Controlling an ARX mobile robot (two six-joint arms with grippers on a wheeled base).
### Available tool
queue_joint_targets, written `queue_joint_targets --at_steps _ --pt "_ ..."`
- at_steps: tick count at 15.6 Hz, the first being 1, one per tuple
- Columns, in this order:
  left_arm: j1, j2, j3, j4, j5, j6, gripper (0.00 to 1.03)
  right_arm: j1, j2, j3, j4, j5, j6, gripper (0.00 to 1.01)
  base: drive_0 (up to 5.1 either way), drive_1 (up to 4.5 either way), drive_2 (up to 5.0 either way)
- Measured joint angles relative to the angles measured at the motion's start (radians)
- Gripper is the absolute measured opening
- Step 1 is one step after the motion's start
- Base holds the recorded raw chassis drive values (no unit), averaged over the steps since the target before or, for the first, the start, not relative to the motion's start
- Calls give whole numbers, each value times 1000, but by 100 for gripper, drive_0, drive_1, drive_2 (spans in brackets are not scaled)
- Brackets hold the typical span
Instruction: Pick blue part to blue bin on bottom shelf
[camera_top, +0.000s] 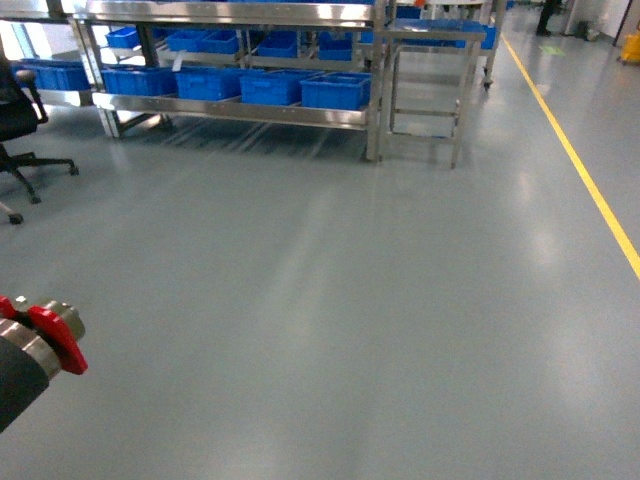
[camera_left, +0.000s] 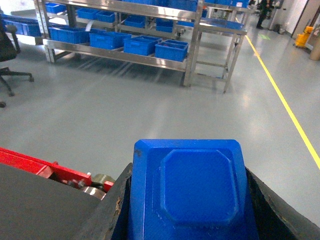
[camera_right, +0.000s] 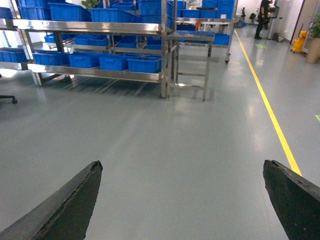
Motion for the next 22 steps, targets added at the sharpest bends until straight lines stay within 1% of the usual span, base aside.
queue_joint_targets --at_steps 22 --pt "-1 2 0 -1 0 0 44 0 0 0 0 1 0 98 -158 -158 -158"
